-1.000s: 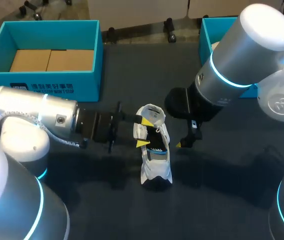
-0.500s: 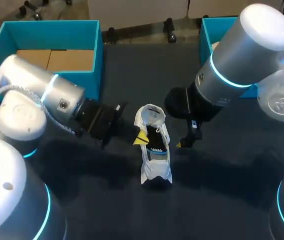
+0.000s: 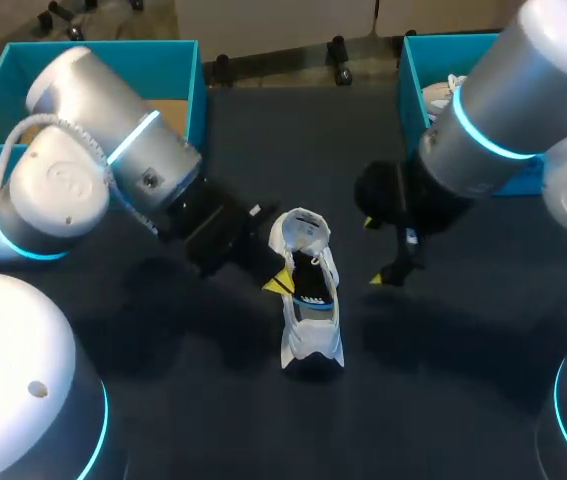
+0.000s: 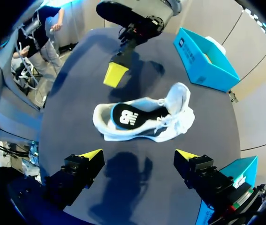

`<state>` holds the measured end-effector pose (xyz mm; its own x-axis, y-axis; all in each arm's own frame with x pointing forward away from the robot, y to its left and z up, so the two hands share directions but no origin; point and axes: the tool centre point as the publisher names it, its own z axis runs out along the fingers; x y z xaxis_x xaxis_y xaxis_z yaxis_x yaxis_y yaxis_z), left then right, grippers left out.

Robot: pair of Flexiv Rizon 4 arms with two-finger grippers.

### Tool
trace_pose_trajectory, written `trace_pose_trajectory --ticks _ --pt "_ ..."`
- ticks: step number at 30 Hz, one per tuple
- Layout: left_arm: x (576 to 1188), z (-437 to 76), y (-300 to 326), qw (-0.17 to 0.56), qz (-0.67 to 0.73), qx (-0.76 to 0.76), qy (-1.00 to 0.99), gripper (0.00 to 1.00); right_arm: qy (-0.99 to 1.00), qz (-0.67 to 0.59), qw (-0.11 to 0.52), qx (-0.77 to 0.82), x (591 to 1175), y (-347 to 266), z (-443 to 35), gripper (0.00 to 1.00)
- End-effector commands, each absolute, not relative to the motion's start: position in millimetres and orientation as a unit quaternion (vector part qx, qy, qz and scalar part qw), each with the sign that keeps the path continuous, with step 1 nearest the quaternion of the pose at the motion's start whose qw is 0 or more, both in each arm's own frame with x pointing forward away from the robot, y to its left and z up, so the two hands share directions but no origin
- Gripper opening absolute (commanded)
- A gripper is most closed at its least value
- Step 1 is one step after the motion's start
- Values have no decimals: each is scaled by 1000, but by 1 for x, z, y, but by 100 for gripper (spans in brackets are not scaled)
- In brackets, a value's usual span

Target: Take the shoe out of the shoebox, open the shoe tongue, remove and reinsert the insole, then place the shoe into the shoebox

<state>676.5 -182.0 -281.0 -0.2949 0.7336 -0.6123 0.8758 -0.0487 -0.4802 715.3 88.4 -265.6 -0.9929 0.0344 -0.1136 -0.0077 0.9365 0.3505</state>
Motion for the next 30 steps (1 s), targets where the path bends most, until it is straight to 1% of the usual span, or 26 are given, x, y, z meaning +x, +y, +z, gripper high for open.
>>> trace_pose_trajectory --ticks 1,3,9,12,15,19,26,30 --pt "681 -270 -184 23 -358 631 688 0 980 188 59 1 701 53 -251 100" --pt "683 -268 -184 28 -342 654 674 0 981 186 55 2 699 47 -246 100" --pt "688 -261 -189 12 -300 675 674 0 981 185 55 5 699 35 -226 100" --pt "688 -261 -189 12 -300 675 674 0 979 198 49 0 700 31 -218 100" --pt "688 -261 -189 12 -300 675 674 0 975 215 60 1 701 28 -208 100" --pt "688 -261 -189 12 -300 675 674 0 975 214 59 -2 702 26 -199 100" --pt "688 -261 -189 12 -300 675 674 0 974 221 36 -18 699 14 -178 100" --pt "688 -261 -189 12 -300 675 674 0 976 213 36 -10 699 6 -165 100"
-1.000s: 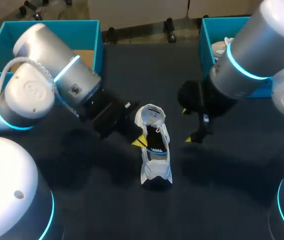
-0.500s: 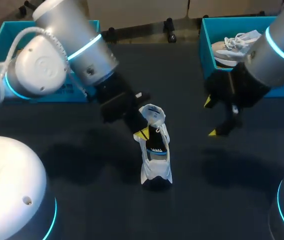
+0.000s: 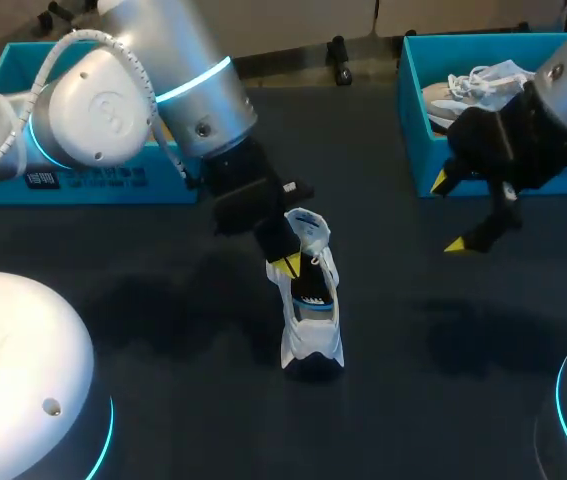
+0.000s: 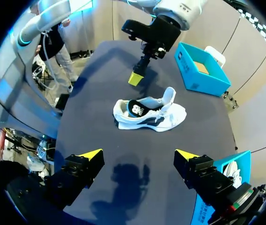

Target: Take the shoe out of the shoebox, open the shoe tongue, remove and reinsert the insole, then place the shoe into the shoebox

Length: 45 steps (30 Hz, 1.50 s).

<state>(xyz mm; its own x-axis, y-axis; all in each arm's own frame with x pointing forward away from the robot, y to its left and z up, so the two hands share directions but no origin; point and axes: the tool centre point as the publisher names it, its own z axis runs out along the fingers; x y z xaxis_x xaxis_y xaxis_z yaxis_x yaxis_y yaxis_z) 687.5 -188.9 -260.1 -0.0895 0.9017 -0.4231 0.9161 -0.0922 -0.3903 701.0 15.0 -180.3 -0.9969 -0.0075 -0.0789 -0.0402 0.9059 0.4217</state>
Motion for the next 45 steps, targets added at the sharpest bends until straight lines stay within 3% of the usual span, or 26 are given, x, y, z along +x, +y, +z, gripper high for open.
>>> trace_pose_trajectory --ticks 1,26,45 --pt "688 -261 -189 12 -300 675 674 0 976 213 36 -10 700 5 -162 100" --pt "688 -261 -189 12 -300 675 674 0 976 215 37 9 700 0 -155 100" --pt "709 -317 -209 -13 -205 723 659 0 976 215 37 9 700 0 -155 100"
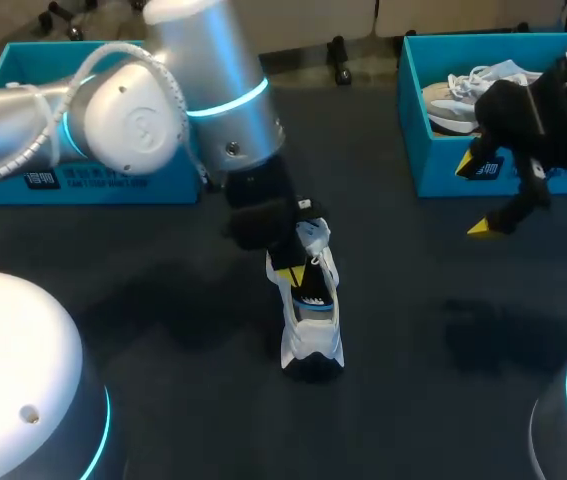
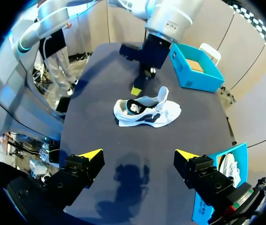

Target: Take the shoe out of the shoebox, open the shoe tongue, remove and reinsert the insole, then place the shoe into the shoebox

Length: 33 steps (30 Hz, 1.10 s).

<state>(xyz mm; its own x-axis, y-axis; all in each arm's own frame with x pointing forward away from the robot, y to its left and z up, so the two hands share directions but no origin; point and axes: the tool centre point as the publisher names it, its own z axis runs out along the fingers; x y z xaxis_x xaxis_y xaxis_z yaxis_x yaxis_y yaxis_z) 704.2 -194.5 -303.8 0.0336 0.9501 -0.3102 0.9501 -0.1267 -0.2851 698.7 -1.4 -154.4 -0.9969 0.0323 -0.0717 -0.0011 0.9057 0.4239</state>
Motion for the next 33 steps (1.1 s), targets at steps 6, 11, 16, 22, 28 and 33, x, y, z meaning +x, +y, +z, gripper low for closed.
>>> trace_pose_trajectory --ticks 6,11,16,22,28,33 --pt "710 -336 -211 -22 -196 727 657 0 976 215 37 9 700 0 -155 100" --pt "707 -348 -208 -22 -200 721 663 0 976 215 37 9 700 0 -155 100" --pt "698 -356 -210 -30 -203 717 666 0 976 215 37 9 700 0 -155 100" --pt "695 -341 -211 -26 -207 722 660 0 976 215 37 9 700 0 -155 100" --pt "686 -332 -214 -32 -204 732 649 0 976 215 37 9 700 0 -155 100" --pt "680 -349 -220 -33 -199 731 652 0 976 215 37 9 700 0 -155 100"
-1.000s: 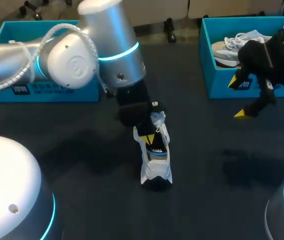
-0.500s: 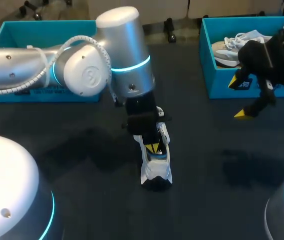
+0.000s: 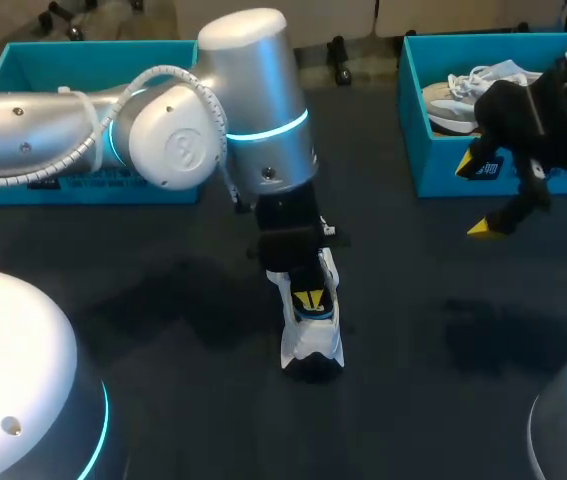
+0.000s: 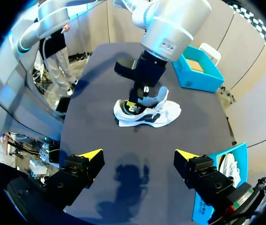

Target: Take the shoe out of the shoebox, open the shoe tongue, remove and reinsert the insole, then place the shoe into the shoebox

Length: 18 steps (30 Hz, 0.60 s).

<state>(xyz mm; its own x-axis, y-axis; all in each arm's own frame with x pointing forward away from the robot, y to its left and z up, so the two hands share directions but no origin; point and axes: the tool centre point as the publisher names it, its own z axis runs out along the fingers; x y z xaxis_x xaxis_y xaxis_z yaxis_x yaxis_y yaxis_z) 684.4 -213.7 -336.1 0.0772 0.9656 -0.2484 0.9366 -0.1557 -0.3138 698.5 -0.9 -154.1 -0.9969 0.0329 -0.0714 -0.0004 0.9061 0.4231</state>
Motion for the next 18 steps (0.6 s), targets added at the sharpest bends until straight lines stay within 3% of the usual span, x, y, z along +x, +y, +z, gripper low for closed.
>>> trace_pose_trajectory --ticks 1,9,18 --pt "680 -354 -221 33 198 -730 -653 0 976 215 37 9 700 0 -155 100" --pt "679 -377 -220 26 192 -721 -665 0 976 215 37 9 700 0 -155 100" --pt "700 -362 -225 5 180 -717 -673 0 976 215 37 9 700 0 -155 100"
